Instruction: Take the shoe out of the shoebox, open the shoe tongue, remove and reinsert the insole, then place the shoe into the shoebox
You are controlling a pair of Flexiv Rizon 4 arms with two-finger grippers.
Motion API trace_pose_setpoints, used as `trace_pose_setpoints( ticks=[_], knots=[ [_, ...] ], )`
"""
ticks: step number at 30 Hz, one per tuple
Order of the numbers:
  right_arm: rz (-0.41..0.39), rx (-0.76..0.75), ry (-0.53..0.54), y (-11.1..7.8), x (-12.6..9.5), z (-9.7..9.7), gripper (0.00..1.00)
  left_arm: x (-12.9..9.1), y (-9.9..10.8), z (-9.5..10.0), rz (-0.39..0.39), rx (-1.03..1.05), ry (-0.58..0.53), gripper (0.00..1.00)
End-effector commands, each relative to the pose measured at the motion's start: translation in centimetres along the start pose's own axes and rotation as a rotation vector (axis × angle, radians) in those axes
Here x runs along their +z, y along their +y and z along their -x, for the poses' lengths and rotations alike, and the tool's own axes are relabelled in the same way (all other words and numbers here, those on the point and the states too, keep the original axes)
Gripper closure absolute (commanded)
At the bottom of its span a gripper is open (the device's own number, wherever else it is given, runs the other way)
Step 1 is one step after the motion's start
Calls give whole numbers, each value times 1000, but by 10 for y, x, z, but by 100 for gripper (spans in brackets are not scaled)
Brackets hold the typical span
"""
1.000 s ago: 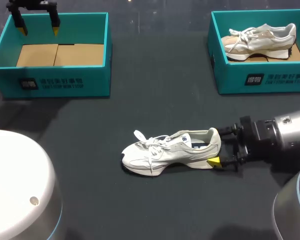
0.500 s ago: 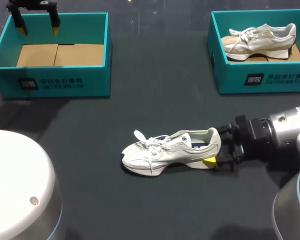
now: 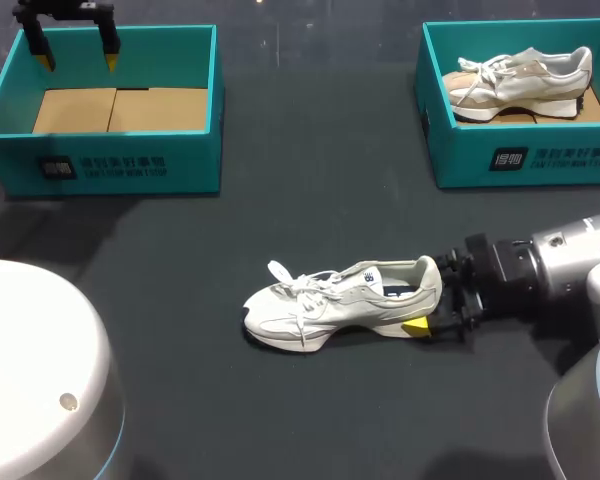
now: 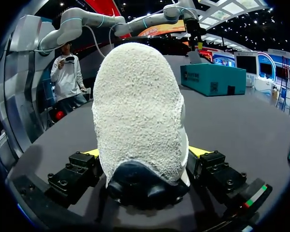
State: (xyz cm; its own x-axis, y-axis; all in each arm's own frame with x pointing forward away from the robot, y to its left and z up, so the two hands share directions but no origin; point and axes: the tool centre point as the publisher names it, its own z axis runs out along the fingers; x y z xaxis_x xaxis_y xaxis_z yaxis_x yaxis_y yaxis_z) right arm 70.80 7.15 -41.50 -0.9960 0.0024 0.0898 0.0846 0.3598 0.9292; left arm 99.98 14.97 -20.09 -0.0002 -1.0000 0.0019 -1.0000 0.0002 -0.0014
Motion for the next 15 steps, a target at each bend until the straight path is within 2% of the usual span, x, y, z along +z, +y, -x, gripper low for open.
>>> trace_pose_setpoints(
  ticks=[1, 12, 13, 14, 15],
  knots=[
    [2, -5, 2, 0, 5, 1, 0, 0, 0, 0, 1, 0, -1, 0],
    [12, -33, 9, 4, 10, -1, 0, 0, 0, 0, 1, 0, -1, 0],
    [13, -35, 9, 4, 10, -1, 4, 0, 0, 0, 1, 0, -1, 0],
    [13, -36, 8, 4, 10, -1, 49, 0, 0, 0, 1, 0, -1, 0],
    [14, -40, 3, 4, 10, -2, 78, 0, 0, 0, 1, 0, -1, 0]
  ],
)
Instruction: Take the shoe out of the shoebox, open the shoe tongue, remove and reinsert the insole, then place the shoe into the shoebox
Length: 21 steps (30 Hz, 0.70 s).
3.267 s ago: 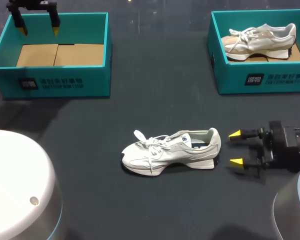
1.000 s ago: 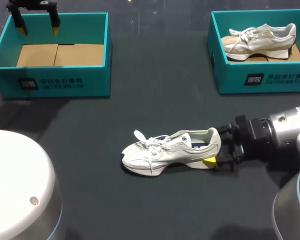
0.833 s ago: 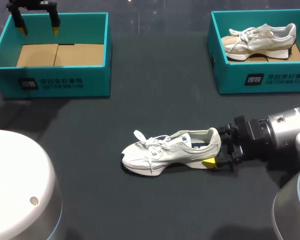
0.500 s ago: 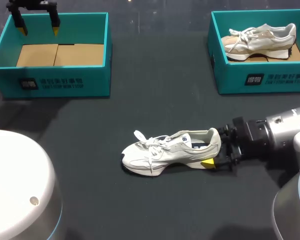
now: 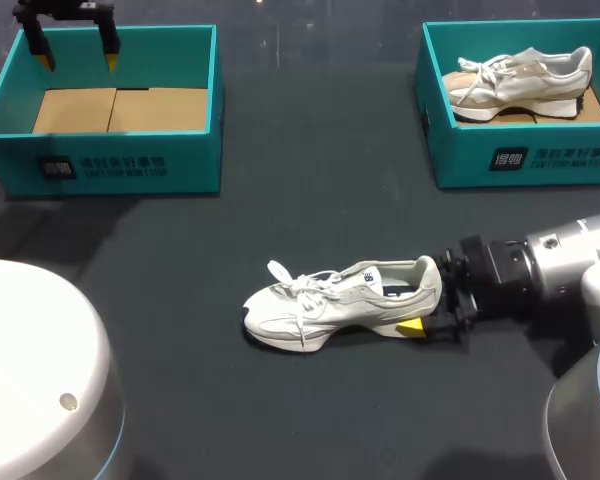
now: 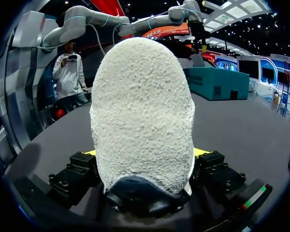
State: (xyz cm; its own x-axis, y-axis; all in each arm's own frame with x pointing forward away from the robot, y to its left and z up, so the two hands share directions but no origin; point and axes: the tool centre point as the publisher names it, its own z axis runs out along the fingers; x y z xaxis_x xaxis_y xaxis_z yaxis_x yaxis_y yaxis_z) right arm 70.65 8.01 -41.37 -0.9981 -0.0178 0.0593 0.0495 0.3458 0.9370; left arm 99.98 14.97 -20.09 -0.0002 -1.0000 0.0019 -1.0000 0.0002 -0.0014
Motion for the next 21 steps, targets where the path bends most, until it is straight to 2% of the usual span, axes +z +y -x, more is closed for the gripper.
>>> trace_pose_setpoints(
  ticks=[1, 21],
  knots=[
    [0, -7, -6, 0, 3, 0, 100, 0, 0, 0, 1, 0, -1, 0],
    [-26, 6, -64, -1, 2, -1, 100, 0, 0, 0, 1, 0, -1, 0]
  ],
)
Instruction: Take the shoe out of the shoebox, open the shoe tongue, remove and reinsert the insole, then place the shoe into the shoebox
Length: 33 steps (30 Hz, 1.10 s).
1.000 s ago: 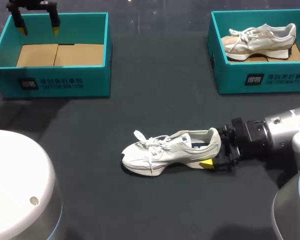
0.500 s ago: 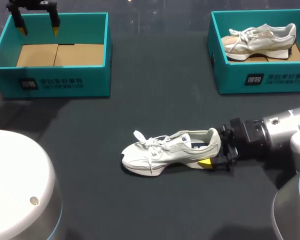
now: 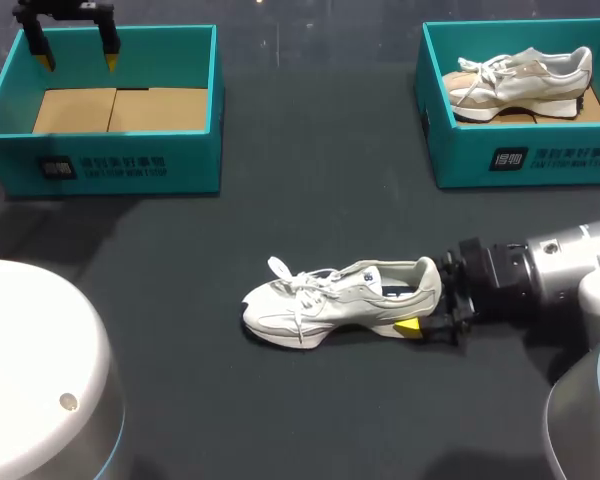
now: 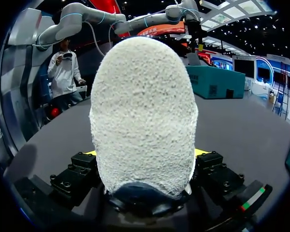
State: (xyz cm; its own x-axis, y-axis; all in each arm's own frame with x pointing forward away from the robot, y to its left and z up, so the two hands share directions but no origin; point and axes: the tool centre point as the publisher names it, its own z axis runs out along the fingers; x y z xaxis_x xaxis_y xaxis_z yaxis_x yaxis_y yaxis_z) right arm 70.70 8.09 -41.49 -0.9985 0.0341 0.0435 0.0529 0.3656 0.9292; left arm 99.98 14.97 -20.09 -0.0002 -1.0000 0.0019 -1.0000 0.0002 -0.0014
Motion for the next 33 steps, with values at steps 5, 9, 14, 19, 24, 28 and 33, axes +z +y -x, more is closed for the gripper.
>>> trace_pose_setpoints(
  ticks=[5, 9, 14, 19, 24, 28, 33],
  knots=[
    [0, -1, -7, 0, 0, -2, 100, 0, 0, 0, 1, 0, -1, 0],
    [0, -1, -7, 0, 0, -2, 100, 0, 0, 0, 1, 0, -1, 0],
    [0, -1, -7, 0, 0, -2, 100, 0, 0, 0, 1, 0, -1, 0],
    [0, -1, -7, 0, 0, -2, 100, -2, 13, -13, 8, -24, -29, 0],
    [0, -1, -7, 0, 0, -2, 100, -5, 54, -42, -36, -8, -33, 0],
    [0, -1, -7, 0, 0, -2, 100, -11, 83, -63, -50, -11, -21, 0],
    [0, -1, -7, 0, 0, -2, 100, -17, 121, -91, -74, 15, -17, 0]
  ],
)
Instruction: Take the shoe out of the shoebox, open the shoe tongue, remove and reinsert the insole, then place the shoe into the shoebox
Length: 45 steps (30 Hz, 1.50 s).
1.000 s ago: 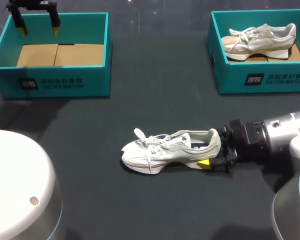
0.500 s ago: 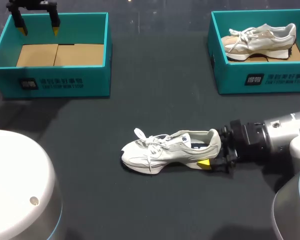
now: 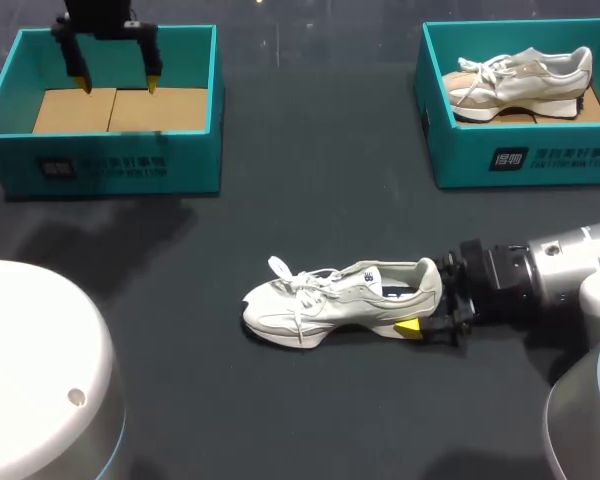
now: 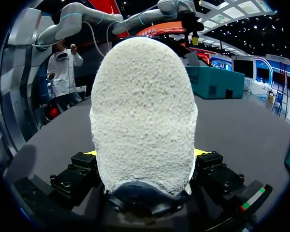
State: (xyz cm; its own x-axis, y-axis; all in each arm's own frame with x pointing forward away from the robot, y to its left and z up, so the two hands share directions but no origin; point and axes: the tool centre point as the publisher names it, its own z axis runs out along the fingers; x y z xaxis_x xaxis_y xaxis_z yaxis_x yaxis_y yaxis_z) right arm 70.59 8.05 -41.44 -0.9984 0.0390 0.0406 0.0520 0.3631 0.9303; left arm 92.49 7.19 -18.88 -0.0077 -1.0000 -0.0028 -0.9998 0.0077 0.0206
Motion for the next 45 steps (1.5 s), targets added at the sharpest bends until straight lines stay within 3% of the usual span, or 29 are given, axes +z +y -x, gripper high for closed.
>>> trace_pose_setpoints(
  ticks=[1, 9, 24, 26, 34, 40, 45],
  knots=[
    [-3, 0, -2, 0, 0, -1, 100, -5, 52, -20, -102, -7, -11, 0],
    [-3, 0, -2, 0, 0, -1, 100, -17, 88, -61, -86, 3, 3, 0],
    [-3, 0, -2, 0, 0, -1, 100, -17, 88, -61, -86, 3, 3, 0],
    [-3, 0, -2, 0, 0, -1, 100, -16, 103, -60, -52, -10, 68, 0],
    [-3, 0, -2, 0, 0, -1, 100, -3, 170, -93, -83, -31, 74, 0],
    [-3, 0, -2, 0, 0, -1, 100, 0, 200, -125, -109, -7, 71, 0],
    [-3, 0, -2, 0, 0, -1, 100, 6, 217, -162, -64, 46, 84, 0]
  ],
)
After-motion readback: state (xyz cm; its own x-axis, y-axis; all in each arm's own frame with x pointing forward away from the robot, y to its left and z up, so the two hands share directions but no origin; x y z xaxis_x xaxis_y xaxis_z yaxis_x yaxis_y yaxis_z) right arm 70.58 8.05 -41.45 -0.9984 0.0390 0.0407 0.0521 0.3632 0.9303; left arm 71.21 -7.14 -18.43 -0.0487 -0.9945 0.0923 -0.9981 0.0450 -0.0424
